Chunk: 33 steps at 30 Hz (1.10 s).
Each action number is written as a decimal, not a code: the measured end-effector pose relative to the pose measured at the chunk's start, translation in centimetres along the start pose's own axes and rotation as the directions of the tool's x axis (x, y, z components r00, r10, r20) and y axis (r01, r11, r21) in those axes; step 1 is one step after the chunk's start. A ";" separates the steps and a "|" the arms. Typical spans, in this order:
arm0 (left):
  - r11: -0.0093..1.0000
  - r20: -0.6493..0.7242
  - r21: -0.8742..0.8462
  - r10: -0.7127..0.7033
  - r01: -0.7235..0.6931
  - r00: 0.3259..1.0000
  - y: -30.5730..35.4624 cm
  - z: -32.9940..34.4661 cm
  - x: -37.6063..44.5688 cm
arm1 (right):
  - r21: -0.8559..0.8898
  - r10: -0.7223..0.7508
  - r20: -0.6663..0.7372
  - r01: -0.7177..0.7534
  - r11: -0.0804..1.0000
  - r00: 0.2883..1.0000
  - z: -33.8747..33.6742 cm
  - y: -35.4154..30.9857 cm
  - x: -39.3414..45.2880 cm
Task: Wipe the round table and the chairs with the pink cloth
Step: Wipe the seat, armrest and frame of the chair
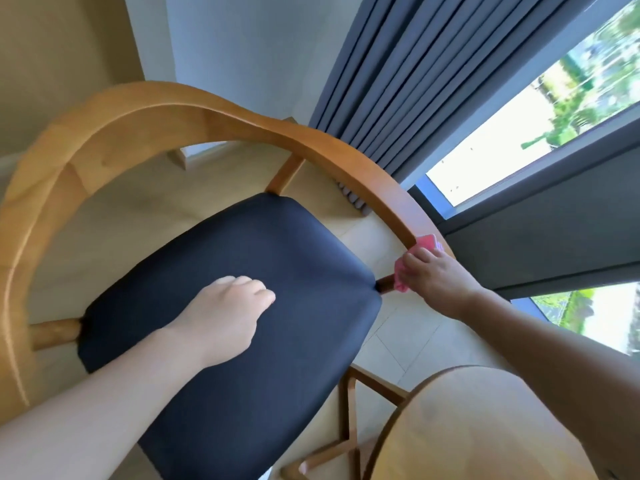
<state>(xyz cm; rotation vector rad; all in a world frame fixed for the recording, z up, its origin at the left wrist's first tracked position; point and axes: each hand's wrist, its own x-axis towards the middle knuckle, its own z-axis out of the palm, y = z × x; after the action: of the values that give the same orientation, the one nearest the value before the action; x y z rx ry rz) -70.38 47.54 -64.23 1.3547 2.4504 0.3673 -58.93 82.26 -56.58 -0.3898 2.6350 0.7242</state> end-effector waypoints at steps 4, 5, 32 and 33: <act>0.998 0.005 0.038 -0.040 0.040 0.999 -3.2 -0.2 -0.9 | -0.077 -0.036 0.012 0.037 0.996 0.999 0.2 1.0 2.3; 0.997 0.008 0.046 -0.062 0.062 0.998 -3.9 -0.3 -1.3 | -0.087 -0.005 0.050 0.009 0.996 0.999 0.1 0.9 3.1; 0.975 -0.068 0.215 -0.038 0.051 0.997 -10.5 -2.9 -7.2 | -0.496 -0.029 0.037 0.044 0.867 0.999 -5.0 0.4 19.2; 0.975 -0.082 0.216 -0.027 0.044 0.996 -10.4 -3.0 -7.4 | -0.491 -0.005 0.061 0.035 0.870 0.998 -4.7 0.5 18.5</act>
<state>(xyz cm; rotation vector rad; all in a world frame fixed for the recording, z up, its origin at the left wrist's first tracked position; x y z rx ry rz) -75.93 35.64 -64.22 1.4034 2.6401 0.1489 -76.87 77.13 -60.52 -0.5219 2.3582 1.3848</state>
